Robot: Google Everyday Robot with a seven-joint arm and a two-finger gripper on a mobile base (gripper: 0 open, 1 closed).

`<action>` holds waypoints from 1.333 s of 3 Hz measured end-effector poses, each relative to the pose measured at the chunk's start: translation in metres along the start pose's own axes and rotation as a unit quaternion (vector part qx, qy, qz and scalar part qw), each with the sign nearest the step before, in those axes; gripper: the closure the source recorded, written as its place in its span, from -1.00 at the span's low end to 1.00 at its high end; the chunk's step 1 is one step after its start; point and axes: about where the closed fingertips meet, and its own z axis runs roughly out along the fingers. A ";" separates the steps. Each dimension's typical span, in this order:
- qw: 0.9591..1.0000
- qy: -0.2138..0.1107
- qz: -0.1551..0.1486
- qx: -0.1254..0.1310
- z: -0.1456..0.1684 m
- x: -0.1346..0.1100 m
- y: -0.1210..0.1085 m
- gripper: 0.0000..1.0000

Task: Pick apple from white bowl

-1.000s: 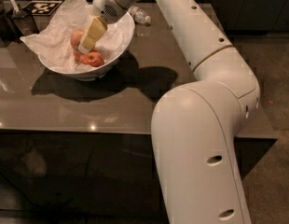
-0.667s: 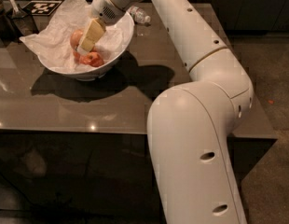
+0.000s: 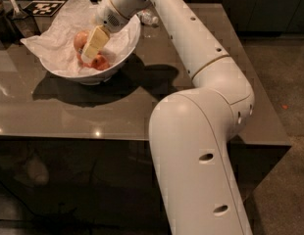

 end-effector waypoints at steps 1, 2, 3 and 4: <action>1.000 0.000 0.000 0.000 0.000 0.000 0.000 -0.61; 1.000 0.000 0.000 0.000 0.000 0.000 0.000 -0.15; 1.000 0.000 0.000 0.000 0.000 0.000 0.000 0.32; 1.000 0.000 0.000 0.000 0.000 0.000 0.000 0.79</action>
Offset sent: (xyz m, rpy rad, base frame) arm 0.0000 0.0000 0.0000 0.0000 0.0000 0.0000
